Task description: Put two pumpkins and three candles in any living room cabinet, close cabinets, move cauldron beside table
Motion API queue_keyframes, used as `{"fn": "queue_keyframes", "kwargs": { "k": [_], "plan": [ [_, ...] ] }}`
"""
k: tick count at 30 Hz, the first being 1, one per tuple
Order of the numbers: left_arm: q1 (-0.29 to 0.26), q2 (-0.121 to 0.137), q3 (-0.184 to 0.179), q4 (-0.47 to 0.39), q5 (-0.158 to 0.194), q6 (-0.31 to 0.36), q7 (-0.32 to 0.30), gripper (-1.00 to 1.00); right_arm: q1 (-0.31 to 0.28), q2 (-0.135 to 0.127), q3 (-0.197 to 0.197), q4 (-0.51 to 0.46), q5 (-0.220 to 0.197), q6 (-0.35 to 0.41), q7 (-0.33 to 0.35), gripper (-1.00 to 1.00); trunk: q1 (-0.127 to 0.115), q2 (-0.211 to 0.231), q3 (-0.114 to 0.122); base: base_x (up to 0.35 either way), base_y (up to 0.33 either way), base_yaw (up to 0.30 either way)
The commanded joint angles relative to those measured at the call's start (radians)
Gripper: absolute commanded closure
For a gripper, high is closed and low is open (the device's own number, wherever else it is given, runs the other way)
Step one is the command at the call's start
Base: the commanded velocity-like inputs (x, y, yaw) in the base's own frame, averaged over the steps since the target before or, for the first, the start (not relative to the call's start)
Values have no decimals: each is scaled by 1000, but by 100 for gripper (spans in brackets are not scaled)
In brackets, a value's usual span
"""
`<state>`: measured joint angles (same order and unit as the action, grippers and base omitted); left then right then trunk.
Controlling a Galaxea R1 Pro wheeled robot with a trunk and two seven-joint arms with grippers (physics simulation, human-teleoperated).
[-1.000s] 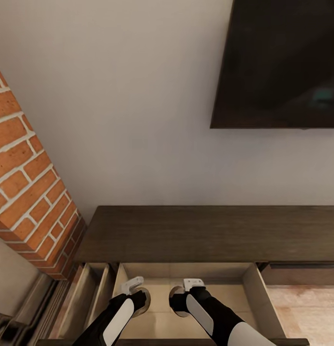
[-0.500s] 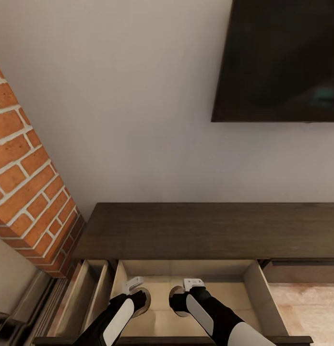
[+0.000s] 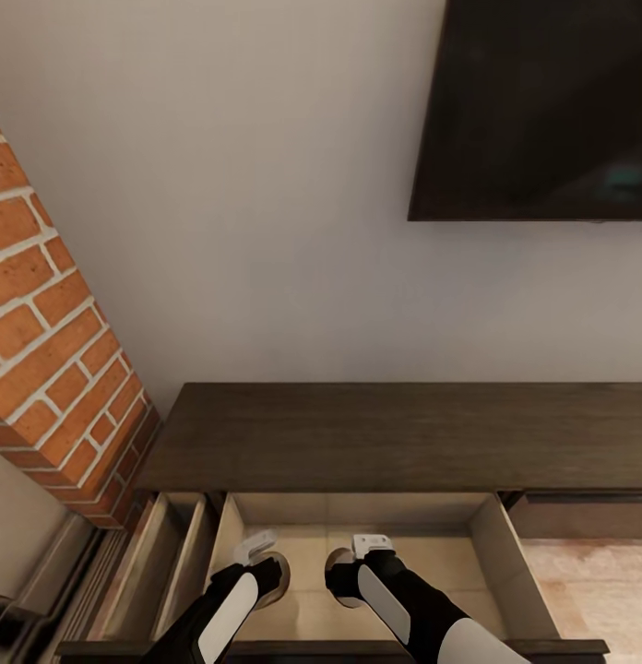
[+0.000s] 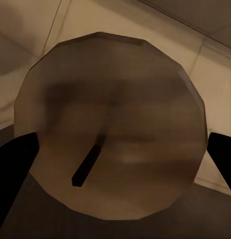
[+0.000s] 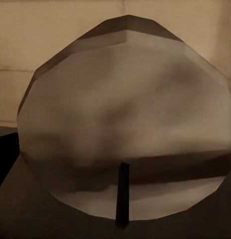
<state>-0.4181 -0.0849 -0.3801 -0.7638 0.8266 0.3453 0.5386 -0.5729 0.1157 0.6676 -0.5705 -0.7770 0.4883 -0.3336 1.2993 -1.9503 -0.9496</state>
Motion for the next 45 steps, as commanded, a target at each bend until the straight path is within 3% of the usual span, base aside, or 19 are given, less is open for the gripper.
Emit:
{"fn": "queue_keyframes", "kwargs": {
  "k": [1, 5, 15, 16, 23, 24, 38, 45],
  "plan": [
    [-1, 1, -3, -2, 6, 1, 8, 100, -1, -1, 6, -2, -11, 0, -10, 100, 4, -8, -4, 0, 0, 0],
    [-1, 1, -2, -2, 6, 1, 8, 100, -1, -1, 6, -2, -11, 0, -10, 100, 19, -36, -17, 0, 0, 0],
    [-1, 1, -2, -2, 6, 1, 8, 100, -1, -1, 7, -2, -11, 0, -10, 100, 19, -36, -17, 0, 0, 0],
    [-1, 1, -2, -2, 6, 1, 8, 100, -1, -1, 7, -2, -11, 0, -10, -100, 19, -36, -17, 0, 0, 0],
    [-1, 1, -2, -2, 6, 1, 8, 100, -1, -1, 7, -2, -11, 0, -9, -100, 19, -36, -17, 0, 0, 0],
    [-1, 1, -2, -2, 6, 1, 8, -100, -1, -1, 7, -2, -11, 0, -9, -100, 19, -36, -17, 0, 0, 0],
    [-1, 2, 0, -2, 6, 1, 8, -100, -1, -1, 7, -2, -11, -9, -7, -100, 19, -36, -17, 0, 0, 0],
    [-1, 2, 0, -2, 6, 2, 7, -100, -1, -1, 27, 0, -7, -102, -11, -100, 19, -36, -17, 0, 0, 0]
  ]
}}
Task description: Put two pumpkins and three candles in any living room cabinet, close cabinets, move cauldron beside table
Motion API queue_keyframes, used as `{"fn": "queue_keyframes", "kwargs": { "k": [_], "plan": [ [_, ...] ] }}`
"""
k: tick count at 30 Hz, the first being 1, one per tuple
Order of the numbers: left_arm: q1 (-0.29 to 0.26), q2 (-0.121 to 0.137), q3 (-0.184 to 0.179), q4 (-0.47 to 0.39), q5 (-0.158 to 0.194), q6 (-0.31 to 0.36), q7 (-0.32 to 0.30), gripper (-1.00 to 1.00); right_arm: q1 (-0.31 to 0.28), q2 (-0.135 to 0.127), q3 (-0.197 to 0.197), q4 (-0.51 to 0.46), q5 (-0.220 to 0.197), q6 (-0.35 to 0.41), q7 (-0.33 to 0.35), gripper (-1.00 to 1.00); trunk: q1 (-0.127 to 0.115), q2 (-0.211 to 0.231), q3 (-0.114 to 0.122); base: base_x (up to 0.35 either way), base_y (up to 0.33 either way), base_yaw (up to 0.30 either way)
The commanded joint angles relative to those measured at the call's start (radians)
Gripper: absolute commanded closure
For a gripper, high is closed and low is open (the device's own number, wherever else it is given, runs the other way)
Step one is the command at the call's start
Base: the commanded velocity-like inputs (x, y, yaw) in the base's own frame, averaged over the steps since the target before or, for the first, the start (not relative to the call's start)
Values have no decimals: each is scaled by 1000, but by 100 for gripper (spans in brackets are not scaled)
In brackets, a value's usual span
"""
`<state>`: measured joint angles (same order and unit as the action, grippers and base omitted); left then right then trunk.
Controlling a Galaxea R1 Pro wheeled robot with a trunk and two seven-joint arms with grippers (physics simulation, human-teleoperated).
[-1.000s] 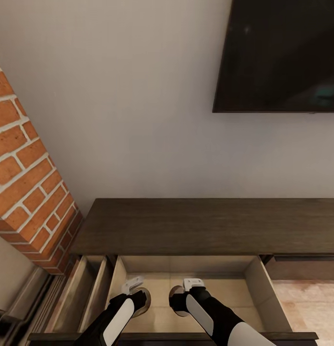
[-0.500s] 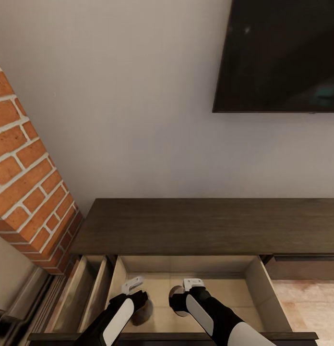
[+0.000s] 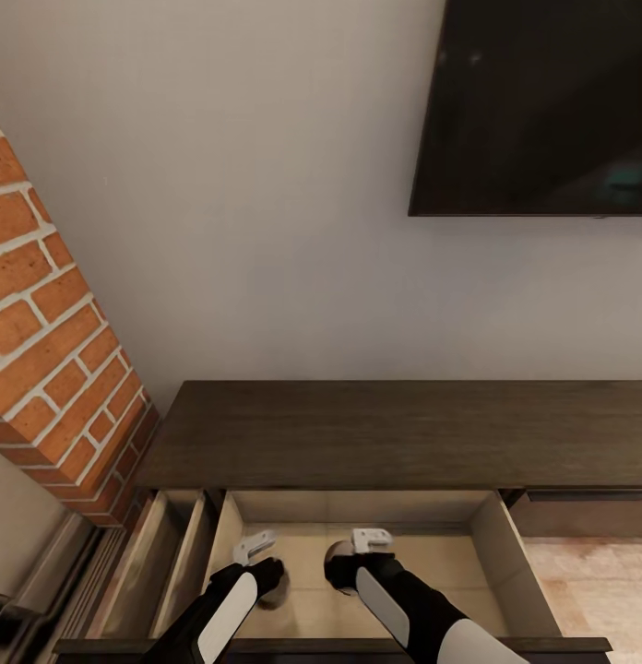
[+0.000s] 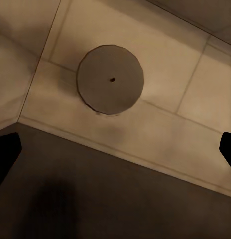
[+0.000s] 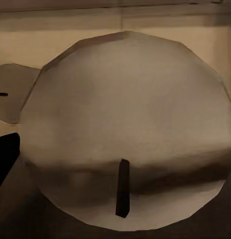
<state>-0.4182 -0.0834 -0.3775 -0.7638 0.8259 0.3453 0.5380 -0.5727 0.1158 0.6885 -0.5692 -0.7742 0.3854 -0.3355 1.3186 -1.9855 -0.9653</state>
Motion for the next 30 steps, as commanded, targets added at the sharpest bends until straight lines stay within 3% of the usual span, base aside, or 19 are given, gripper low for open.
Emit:
{"fn": "queue_keyframes", "kwargs": {
  "k": [1, 4, 9, 17, 30],
  "plan": [
    [-1, 1, -3, -2, 7, 1, 8, -100, -1, -1, 21, -2, -10, -13, -12, -100, 0, 0, -1, 0, 0, 0],
    [-1, 1, -3, -2, 7, 1, 8, -100, -1, -1, 60, -1, -11, -60, -17, -100, 0, 0, -1, 0, 0, 0],
    [-1, 1, -3, -2, 7, 3, 7, -100, -1, -1, 80, 2, -14, -88, -19, -100, 0, 0, -1, 0, 0, 0],
    [-1, 1, -3, -2, 8, 3, 7, -100, -1, 7, 80, 67, -27, 20, -19, -100, 0, 0, -1, 0, 0, 0],
    [-1, 1, -3, -2, 9, 3, 7, -100, -1, 8, 80, 71, -30, 22, -17, -100, 0, 0, -1, 0, 0, 0]
  ]
}}
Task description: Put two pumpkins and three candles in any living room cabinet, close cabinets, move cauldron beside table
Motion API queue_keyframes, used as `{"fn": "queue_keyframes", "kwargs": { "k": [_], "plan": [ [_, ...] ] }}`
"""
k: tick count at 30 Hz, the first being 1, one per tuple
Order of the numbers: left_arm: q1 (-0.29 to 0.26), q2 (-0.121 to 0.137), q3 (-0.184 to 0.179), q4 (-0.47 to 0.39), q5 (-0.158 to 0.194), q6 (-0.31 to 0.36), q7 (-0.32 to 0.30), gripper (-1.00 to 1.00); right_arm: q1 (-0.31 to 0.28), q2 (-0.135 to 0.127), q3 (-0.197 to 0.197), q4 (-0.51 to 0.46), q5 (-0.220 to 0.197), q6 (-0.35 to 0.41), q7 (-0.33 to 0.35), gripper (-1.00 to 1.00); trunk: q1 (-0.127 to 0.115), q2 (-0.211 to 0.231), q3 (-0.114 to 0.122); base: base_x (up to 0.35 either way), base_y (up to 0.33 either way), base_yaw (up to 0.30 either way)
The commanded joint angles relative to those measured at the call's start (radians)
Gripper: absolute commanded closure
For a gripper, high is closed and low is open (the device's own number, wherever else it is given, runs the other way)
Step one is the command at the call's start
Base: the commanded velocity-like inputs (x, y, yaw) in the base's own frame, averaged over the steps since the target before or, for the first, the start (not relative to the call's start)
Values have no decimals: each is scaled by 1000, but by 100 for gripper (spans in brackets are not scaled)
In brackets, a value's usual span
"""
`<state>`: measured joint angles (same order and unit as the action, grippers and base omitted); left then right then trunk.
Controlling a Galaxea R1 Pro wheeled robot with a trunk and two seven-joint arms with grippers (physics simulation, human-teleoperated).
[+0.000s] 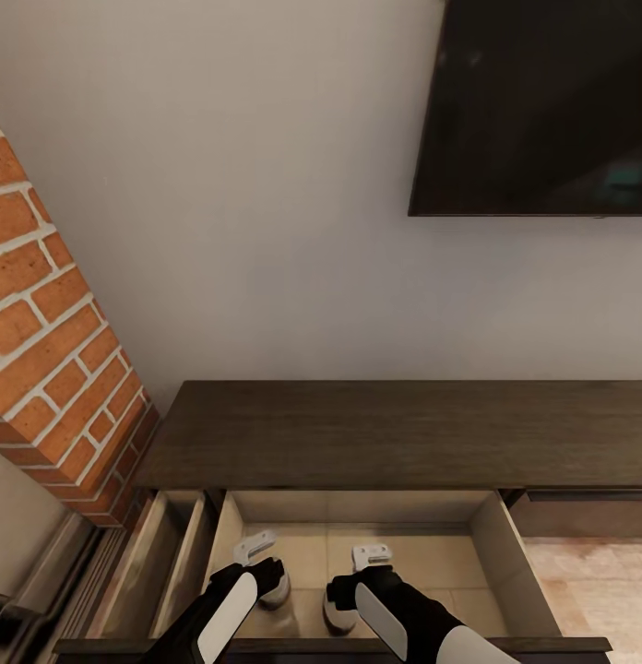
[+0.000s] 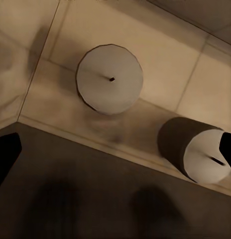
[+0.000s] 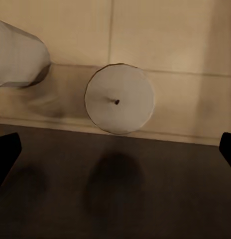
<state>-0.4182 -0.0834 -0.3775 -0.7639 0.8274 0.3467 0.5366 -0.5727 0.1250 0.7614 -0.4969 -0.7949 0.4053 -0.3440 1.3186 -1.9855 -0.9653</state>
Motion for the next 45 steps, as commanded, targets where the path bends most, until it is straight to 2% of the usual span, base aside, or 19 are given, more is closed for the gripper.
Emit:
{"fn": "queue_keyframes", "kwargs": {
  "k": [1, 45],
  "plan": [
    [-1, 1, -3, -2, 7, 2, 8, -100, -1, -1, 7, -2, -9, 2, -9, -100, -4, 7, 2, 0, 0, 0],
    [-1, 8, 14, -2, 22, 15, 25, -100, -1, -2, 6, -5, -10, -17, -1, -100, -173, 315, 140, -11, 0, 0]
  ]
}}
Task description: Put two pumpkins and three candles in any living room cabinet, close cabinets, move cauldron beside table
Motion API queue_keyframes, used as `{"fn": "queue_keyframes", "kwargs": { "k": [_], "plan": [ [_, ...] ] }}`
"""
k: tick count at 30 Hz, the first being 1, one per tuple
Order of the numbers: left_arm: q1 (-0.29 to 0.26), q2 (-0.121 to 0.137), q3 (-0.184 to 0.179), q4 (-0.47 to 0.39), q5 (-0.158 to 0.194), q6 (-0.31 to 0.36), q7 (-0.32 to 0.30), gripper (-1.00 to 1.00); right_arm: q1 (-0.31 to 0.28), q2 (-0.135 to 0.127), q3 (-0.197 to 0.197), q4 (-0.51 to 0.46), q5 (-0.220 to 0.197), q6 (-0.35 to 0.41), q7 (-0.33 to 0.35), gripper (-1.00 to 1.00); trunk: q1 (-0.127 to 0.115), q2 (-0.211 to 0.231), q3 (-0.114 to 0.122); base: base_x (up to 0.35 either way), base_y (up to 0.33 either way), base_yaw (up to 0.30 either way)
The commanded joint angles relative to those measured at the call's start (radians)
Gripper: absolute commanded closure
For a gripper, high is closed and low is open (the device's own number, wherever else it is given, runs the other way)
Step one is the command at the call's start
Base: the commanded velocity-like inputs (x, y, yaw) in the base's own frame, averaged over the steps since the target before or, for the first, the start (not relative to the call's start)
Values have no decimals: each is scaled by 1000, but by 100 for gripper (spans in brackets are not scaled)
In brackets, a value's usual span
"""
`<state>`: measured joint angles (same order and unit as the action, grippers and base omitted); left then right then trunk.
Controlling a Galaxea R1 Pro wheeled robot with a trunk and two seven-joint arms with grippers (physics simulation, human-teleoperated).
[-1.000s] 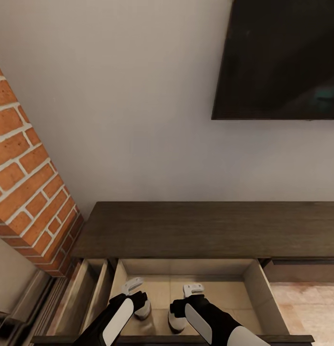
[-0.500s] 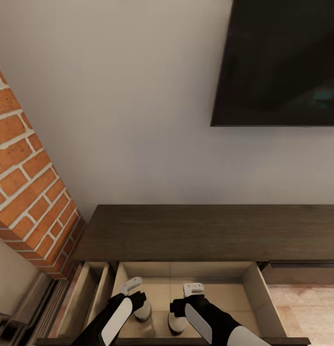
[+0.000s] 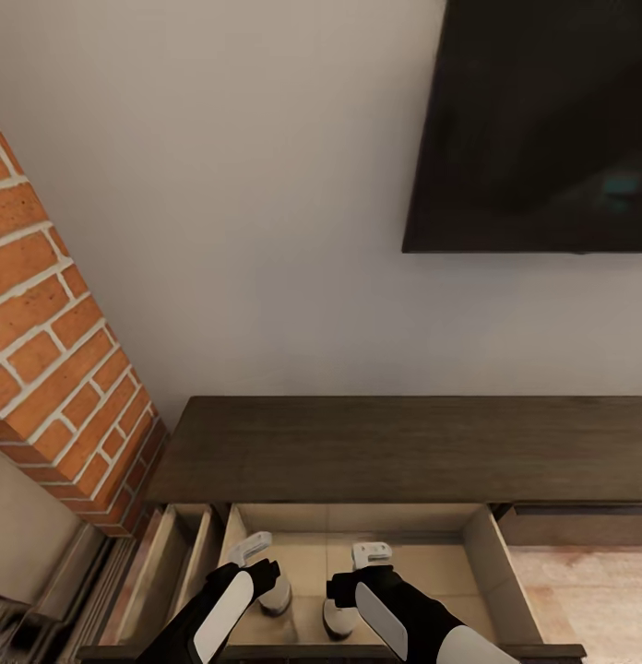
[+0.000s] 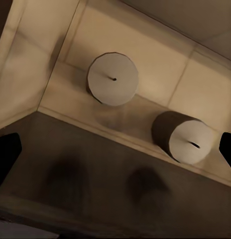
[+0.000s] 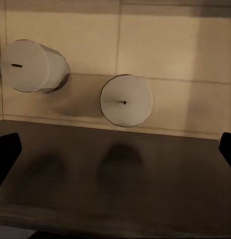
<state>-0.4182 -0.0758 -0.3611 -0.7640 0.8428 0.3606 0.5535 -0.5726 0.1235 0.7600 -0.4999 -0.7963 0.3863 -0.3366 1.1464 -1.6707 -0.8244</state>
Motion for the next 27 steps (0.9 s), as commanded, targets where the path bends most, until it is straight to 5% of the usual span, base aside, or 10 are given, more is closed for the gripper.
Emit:
{"fn": "queue_keyframes", "kwargs": {
  "k": [1, 27],
  "plan": [
    [-1, 1, -3, -2, 7, 1, 8, -100, -1, -1, 7, -2, -9, 2, -9, -100, -4, 7, 2, -96, 0, 0],
    [-1, 1, -1, -3, 7, 1, 3, -100, -1, -1, 7, -3, -8, 1, -7, -100, -104, 189, 84, -19, 1, 0]
  ]
}}
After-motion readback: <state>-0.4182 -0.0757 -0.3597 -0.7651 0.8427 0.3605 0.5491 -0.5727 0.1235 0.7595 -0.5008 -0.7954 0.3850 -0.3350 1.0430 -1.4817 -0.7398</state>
